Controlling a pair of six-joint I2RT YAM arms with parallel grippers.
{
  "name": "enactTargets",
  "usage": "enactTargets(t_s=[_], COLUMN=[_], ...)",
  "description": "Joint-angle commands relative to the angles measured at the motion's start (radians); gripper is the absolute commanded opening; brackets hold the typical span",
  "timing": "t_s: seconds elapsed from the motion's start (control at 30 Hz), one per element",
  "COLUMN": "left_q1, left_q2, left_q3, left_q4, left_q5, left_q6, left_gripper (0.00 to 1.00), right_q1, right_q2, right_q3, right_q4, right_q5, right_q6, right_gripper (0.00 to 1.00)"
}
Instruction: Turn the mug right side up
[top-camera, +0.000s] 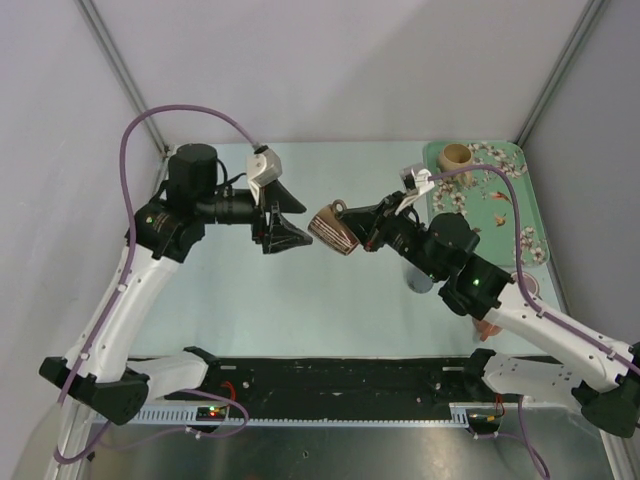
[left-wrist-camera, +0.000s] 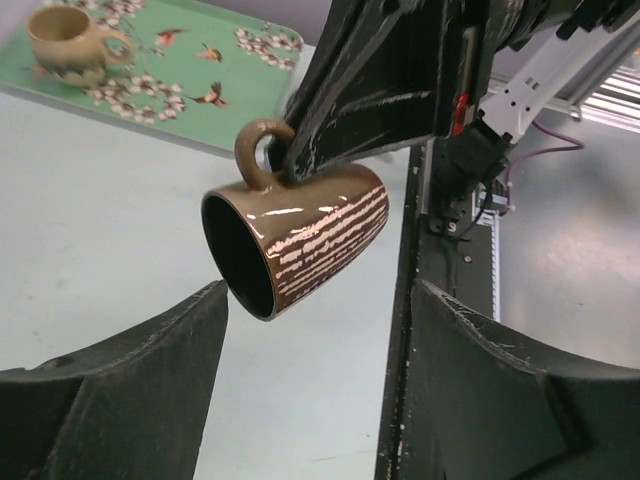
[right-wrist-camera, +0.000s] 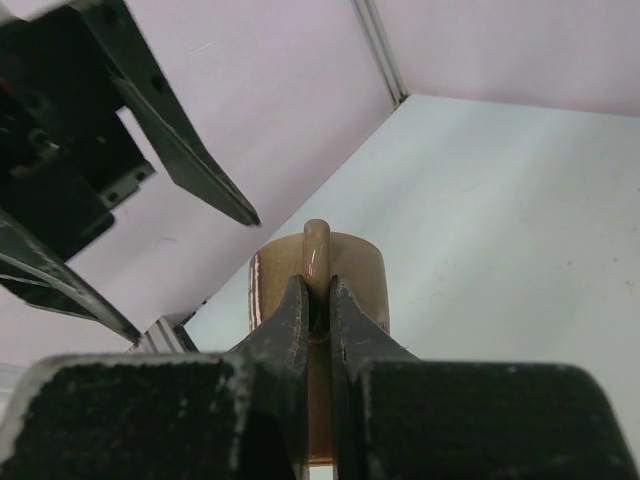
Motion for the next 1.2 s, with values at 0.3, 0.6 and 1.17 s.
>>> enactTargets(t_s=[0.3,0.6,1.17], left_q1=[-0.040,-0.063,-0.106], left_q2=[0.021,0.032,-0.007], left_q3=[-0.020,-0.025,-0.060], left_q4=[0.002,0.003,-0.405], left_q5=[0.078,0.111,-0.458], left_q6=[0.046,0.090,1.155], left_gripper=[0.69,0.06,0.00], right_q1=[0.058,0.054,-0.123], right_q2=[0.008,0.035,-0.106], right_q3=[0.081,0.082,0.112], right_q4=[0.195,0.209,-0.428], right_q5=[0.003,-0.026,-0.408], right_q6=[-0.051,-0.053,-0.268], right_gripper=[0.00,0.00,0.98])
